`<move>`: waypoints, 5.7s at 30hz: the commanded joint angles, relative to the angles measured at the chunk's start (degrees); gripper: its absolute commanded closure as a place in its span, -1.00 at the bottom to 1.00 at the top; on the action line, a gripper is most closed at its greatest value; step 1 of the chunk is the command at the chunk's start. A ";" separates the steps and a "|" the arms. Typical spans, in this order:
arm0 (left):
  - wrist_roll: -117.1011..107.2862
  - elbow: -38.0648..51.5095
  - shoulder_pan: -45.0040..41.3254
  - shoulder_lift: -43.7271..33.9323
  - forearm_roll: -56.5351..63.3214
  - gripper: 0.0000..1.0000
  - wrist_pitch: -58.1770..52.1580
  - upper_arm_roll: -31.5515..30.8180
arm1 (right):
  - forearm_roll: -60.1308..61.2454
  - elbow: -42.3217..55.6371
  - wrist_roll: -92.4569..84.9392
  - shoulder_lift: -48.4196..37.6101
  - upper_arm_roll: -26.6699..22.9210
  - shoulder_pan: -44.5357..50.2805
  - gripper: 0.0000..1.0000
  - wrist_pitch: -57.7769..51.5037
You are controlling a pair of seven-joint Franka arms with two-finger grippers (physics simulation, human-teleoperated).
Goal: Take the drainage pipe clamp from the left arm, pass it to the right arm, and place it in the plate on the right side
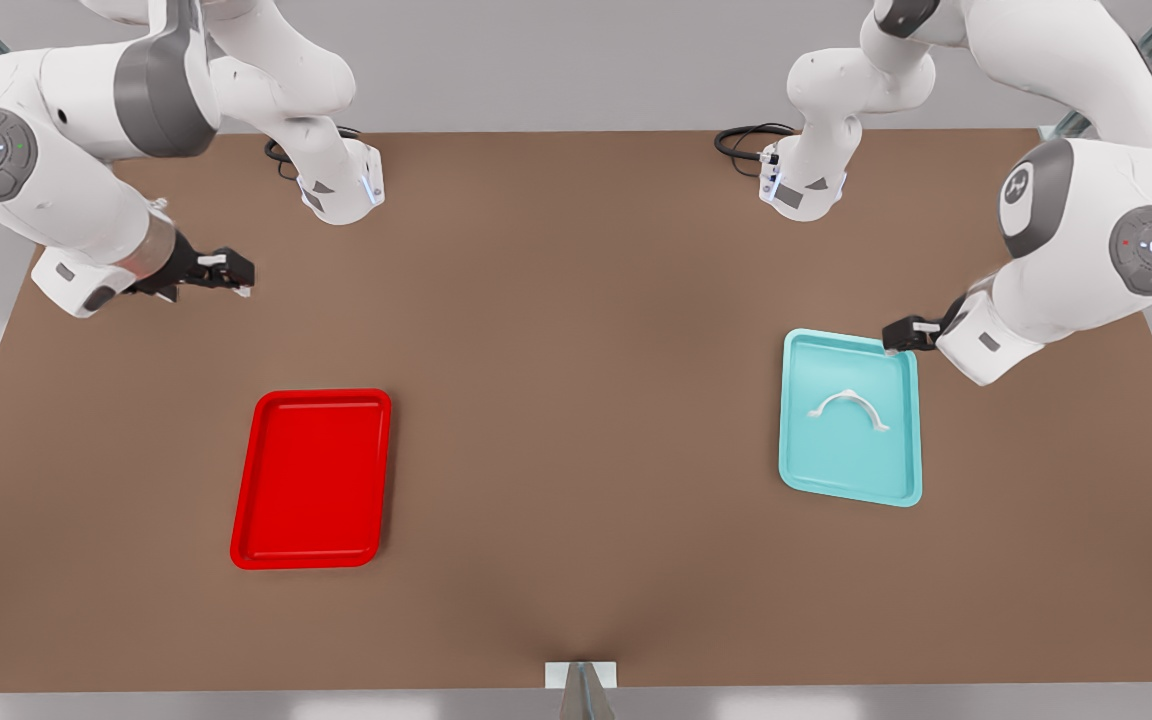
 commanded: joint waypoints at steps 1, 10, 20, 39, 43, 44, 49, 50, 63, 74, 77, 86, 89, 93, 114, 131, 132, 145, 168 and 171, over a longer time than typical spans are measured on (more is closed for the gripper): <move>4.66 0.00 0.03 0.16 0.52 -1.00 4.07 0.00 | 0.01 -0.02 1.96 -0.06 0.02 -0.61 -1.00 3.49; 55.36 -27.42 1.97 1.92 0.26 -1.00 35.88 0.00 | 0.01 -0.02 2.13 -0.06 0.02 -0.52 -1.00 3.40; 61.43 -52.21 3.81 4.91 -0.62 -1.00 71.65 -0.18 | -0.17 0.07 2.40 0.03 1.25 -0.44 -1.00 3.40; 64.60 -56.34 5.66 9.83 -0.62 -0.88 72.80 -0.27 | -0.08 -0.02 1.52 0.03 1.16 -0.96 -1.00 3.40; 64.60 -57.13 5.66 9.39 -0.62 -0.48 72.71 -0.27 | 0.01 -0.02 1.52 0.03 1.16 -0.88 -1.00 3.40; 64.60 -57.13 5.66 9.39 -0.62 -0.39 72.71 -0.27 | 0.01 -0.02 1.52 0.03 1.16 -0.88 -1.00 3.40; 64.51 -57.13 5.57 8.43 -0.62 -0.22 72.18 -0.35 | 0.01 -0.02 1.43 0.03 1.16 -0.96 -1.00 3.40; 64.42 -57.22 5.57 8.34 -0.62 -0.21 72.09 -0.35 | 0.01 -0.11 1.43 0.03 1.08 -0.96 -1.00 3.40; 64.25 -57.48 5.13 8.78 -0.62 0.27 72.18 -0.35 | 0.09 -0.20 0.55 0.03 0.90 -1.05 -1.00 3.32; 64.07 -57.39 5.13 8.43 -0.71 0.57 72.09 -0.35 | 0.09 -0.20 0.46 0.12 0.72 -1.14 -1.00 3.32; 58.54 -56.78 4.87 5.44 -0.62 0.57 68.93 -0.79 | 0.09 -0.20 0.37 0.12 0.72 -1.14 -1.00 3.32; -2.89 -49.40 -11.92 -1.07 -2.46 0.57 51.79 -2.38 | 0.09 -0.20 -0.59 0.12 0.55 -1.23 -1.00 3.40; -24.51 -46.85 -16.75 -0.36 -6.51 0.57 51.79 -2.38 | 0.09 -0.20 -0.59 0.12 0.55 -1.23 -1.00 3.40; -48.68 -41.31 -20.27 2.89 -6.51 0.57 51.88 -2.29 | 0.09 -0.02 0.37 0.12 1.25 -0.44 -1.00 3.40; -160.58 -15.38 -28.18 17.83 -25.74 0.57 61.01 -2.46 | -0.34 9.03 17.51 10.40 14.08 3.43 -1.00 7.71; -171.56 -9.76 -33.02 23.98 -32.44 0.57 72.53 -2.29 | -12.21 10.97 43.26 25.70 13.91 21.01 -1.00 23.44; -171.65 -9.76 -33.01 23.98 -32.52 0.57 72.53 -2.29 | -12.65 10.97 43.35 26.05 13.91 21.27 -1.00 23.53; -171.39 -9.76 -32.84 23.89 -32.53 0.57 72.36 -2.29 | -27.76 7.80 44.41 28.60 13.82 22.42 -1.00 26.26; -170.95 -9.76 -33.01 23.72 -32.09 -1.00 72.36 -2.20 | -31.55 5.16 43.79 28.60 14.08 23.12 0.57 26.26; -170.95 -9.76 -33.10 23.63 -31.91 -1.00 72.36 -2.20 | -31.55 5.08 43.79 28.42 14.08 23.03 0.57 25.82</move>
